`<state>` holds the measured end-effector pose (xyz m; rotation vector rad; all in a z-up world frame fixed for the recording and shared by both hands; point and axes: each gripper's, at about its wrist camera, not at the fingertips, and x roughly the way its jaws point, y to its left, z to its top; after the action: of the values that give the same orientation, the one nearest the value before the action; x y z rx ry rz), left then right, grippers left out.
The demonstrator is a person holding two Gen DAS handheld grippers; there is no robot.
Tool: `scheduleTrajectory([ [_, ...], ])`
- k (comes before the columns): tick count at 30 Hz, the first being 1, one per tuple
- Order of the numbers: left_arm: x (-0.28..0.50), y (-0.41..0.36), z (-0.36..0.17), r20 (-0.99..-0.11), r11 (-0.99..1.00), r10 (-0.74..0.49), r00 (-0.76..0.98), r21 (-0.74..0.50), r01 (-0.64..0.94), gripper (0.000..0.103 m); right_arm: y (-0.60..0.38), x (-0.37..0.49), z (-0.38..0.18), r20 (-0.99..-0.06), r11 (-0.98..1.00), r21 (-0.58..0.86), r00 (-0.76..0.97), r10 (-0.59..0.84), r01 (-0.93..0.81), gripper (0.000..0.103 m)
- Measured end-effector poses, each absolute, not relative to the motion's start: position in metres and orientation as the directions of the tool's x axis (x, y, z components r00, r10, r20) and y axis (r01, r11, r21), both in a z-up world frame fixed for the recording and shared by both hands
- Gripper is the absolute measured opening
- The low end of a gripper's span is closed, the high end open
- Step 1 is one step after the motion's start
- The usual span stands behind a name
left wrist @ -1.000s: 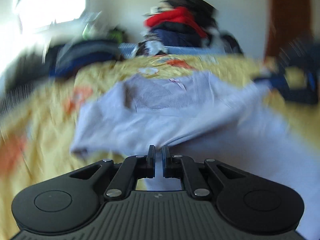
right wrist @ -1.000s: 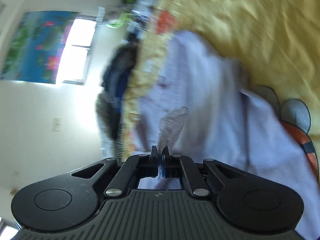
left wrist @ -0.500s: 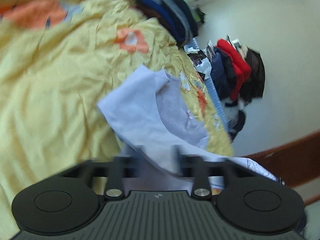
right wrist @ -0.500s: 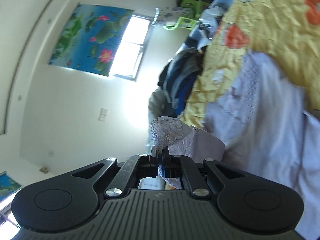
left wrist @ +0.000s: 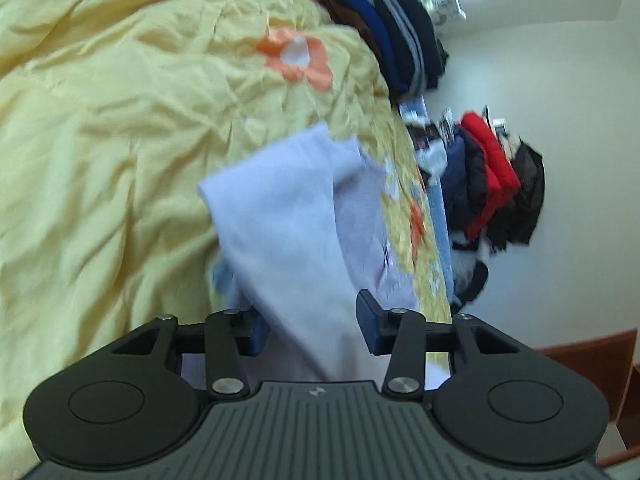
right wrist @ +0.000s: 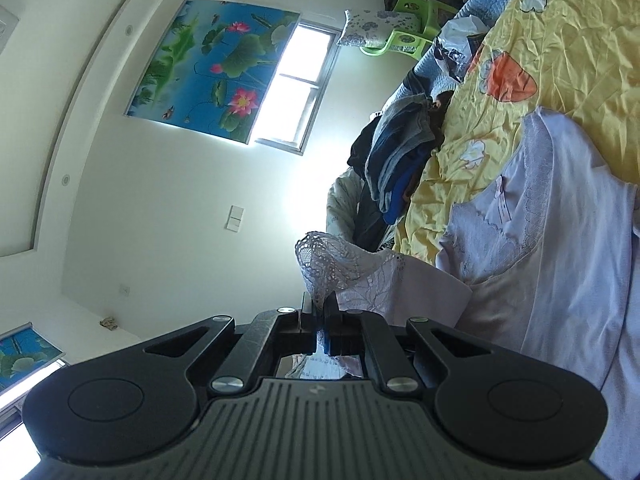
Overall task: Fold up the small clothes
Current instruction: 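Fold the held hem over the top with the right tool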
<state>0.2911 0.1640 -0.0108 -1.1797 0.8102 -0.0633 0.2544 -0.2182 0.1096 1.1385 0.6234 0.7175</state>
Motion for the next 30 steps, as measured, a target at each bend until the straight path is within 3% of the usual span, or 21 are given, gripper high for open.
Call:
scheduleTrajectory([
  [1, 0.294, 0.165, -0.011, -0.54, 0.423, -0.431, 0.723, -0.828, -0.367, 0.013, -0.22, 0.252, 0.109, -0.081, 0.252, 0.95, 0.631, 0.771, -0.186, 0.008],
  [2, 0.296, 0.164, -0.01, -0.548, 0.434, -0.423, 0.722, -0.822, -0.37, 0.007, -0.223, 0.248, 0.108, -0.081, 0.253, 0.95, 0.637, 0.766, -0.183, 0.008],
  [5, 0.301, 0.15, 0.007, -0.541, 0.543, -0.455, 0.707, -0.798, -0.261, 0.005, -0.237, 0.223, 0.101, -0.093, 0.285, 0.942, 0.677, 0.73, -0.178, 0.008],
  [10, 0.284, 0.105, 0.042, -0.523, 0.761, -0.477, 0.706, -0.648, 0.034, 0.005, -0.26, 0.139, 0.074, -0.17, 0.408, 0.902, 0.748, 0.642, -0.145, 0.008],
  [13, 0.274, 0.072, 0.043, -0.572, 0.903, -0.354, 0.74, -0.415, 0.111, 0.006, -0.272, 0.107, 0.039, -0.274, 0.437, 0.899, 0.747, 0.606, -0.025, 0.008],
  [15, 0.277, 0.065, 0.035, -0.602, 0.94, -0.283, 0.747, -0.329, 0.092, 0.006, -0.277, 0.1, 0.01, -0.347, 0.431, 0.899, 0.72, 0.6, 0.075, 0.008],
  [18, 0.286, 0.082, 0.027, -0.645, 0.908, -0.275, 0.713, -0.418, -0.028, 0.006, -0.277, 0.099, -0.014, -0.375, 0.387, 0.91, 0.687, 0.623, 0.146, 0.008],
  [22, 0.296, 0.108, 0.002, -0.684, 0.741, -0.52, 0.512, -0.659, -0.128, 0.007, -0.265, 0.093, -0.019, -0.382, 0.39, 0.91, 0.654, 0.653, 0.142, 0.008],
  [26, 0.293, 0.107, -0.023, -0.667, 0.654, -0.679, 0.308, -0.739, -0.16, 0.01, -0.263, 0.081, -0.016, -0.413, 0.437, 0.888, 0.66, 0.627, 0.14, 0.008],
  [30, 0.277, 0.11, -0.018, -0.669, 0.666, -0.686, 0.286, -0.736, -0.121, 0.01, -0.277, 0.077, -0.003, -0.416, 0.496, 0.862, 0.705, 0.574, 0.105, 0.008],
])
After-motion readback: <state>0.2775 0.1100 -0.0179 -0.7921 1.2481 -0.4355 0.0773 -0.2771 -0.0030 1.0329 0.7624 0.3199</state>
